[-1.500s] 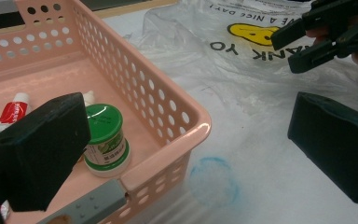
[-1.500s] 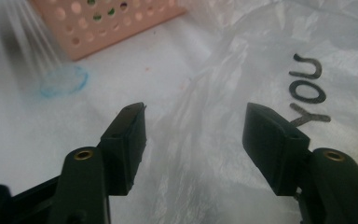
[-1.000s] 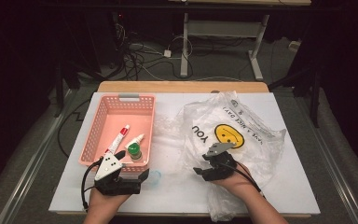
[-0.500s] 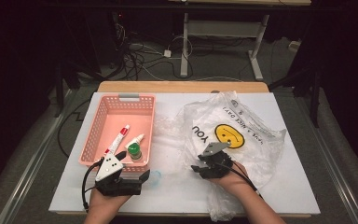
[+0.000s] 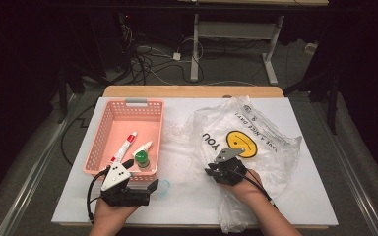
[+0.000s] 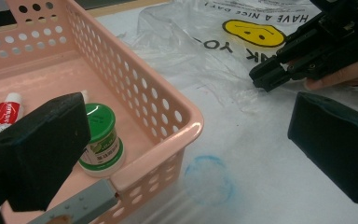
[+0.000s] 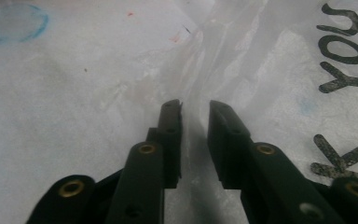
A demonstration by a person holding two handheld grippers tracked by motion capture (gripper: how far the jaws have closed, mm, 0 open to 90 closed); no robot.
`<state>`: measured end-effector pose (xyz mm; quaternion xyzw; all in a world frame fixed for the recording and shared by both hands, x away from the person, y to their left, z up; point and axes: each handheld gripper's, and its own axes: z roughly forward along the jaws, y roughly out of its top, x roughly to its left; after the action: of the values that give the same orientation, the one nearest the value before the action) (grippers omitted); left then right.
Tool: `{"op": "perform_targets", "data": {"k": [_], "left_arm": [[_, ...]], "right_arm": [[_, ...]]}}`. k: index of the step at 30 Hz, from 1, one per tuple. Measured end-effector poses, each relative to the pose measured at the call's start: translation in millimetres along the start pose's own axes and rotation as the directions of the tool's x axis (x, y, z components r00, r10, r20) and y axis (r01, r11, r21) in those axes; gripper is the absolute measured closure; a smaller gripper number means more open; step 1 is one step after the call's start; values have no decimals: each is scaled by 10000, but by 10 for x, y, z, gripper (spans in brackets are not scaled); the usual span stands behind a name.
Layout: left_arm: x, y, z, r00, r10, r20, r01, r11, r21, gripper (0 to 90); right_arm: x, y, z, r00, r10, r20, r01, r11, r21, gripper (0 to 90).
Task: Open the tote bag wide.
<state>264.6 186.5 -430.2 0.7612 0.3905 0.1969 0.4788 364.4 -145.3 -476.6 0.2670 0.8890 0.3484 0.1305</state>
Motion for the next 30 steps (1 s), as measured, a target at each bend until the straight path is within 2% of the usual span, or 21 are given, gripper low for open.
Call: {"op": "perform_targets", "data": {"k": [7, 17, 24, 26, 30], "left_arm": [[2, 0, 4, 10000, 17, 16, -17, 10000, 18, 0], [-5, 0, 9, 10000, -3, 35, 3, 10000, 12, 0], [-9, -2, 10, 10000, -53, 52, 53, 10000, 5, 0], [-8, -3, 10, 10000, -63, 53, 63, 10000, 8, 0], [-3, -6, 15, 9999, -104, 58, 103, 9999, 25, 0]], "right_arm": [[-11, 1, -10, 10000, 85, 16, -85, 9999, -92, 895], [-36, 5, -108, 9989, 414, -214, -430, 9959, -800, 900], [-32, -20, -56, 9996, 256, -94, -260, 9987, -445, 900], [-29, -14, -36, 9999, 119, -91, -123, 9990, -433, 844], [-10, 39, -17, 9999, 104, -117, -110, 9983, -573, 622]]}}
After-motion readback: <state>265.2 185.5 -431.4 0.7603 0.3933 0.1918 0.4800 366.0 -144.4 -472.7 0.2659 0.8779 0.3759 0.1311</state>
